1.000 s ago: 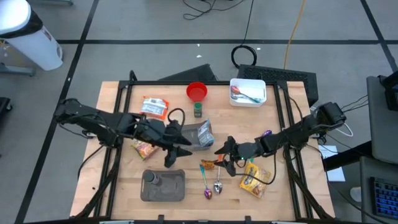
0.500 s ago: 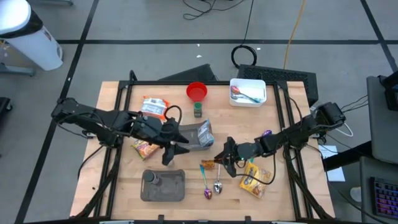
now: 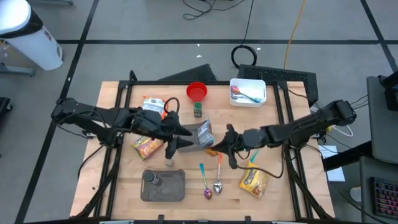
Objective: Pick & Place Food Item
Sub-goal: Put the orange seasoning pack into the bottom black bin
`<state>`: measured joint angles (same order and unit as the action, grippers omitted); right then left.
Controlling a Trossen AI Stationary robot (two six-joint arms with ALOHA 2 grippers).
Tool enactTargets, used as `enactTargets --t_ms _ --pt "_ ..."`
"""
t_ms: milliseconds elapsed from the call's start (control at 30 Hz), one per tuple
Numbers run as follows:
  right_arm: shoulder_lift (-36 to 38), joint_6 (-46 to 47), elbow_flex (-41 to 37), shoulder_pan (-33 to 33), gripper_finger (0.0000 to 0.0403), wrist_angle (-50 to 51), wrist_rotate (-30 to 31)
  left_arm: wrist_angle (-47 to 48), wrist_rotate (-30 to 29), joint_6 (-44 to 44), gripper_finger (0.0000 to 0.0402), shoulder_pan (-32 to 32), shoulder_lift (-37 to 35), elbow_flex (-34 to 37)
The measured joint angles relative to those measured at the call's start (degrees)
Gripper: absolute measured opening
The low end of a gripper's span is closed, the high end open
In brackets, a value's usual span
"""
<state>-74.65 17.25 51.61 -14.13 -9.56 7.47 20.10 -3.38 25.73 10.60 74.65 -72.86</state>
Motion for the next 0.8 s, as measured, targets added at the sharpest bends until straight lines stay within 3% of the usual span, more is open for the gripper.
enactTargets --t_ms 200,333,533,667,800 --pt "2.1 -1.9 7.0 4.1 0.0000 7.1 -9.4 -0.2 3.4 -5.2 0.0214 -3.0 1.2 -2.6" --pt "2.1 -2.3 10.0 6.2 0.0000 9.8 -15.1 8.9 3.6 -9.7 0.0214 -4.4 4.8 -10.0" --pt "2.1 -3.6 10.9 8.6 0.0000 10.7 -16.7 20.5 10.3 -11.7 0.0214 -6.7 13.2 -22.2" --pt "2.1 -3.8 11.0 9.4 0.0000 10.7 -18.2 21.4 17.6 -11.6 0.0214 -8.2 17.6 -27.5" --pt "2.1 -4.7 11.0 9.6 0.0000 10.7 -18.3 25.2 19.4 -12.3 0.0214 -9.1 21.0 -31.3"
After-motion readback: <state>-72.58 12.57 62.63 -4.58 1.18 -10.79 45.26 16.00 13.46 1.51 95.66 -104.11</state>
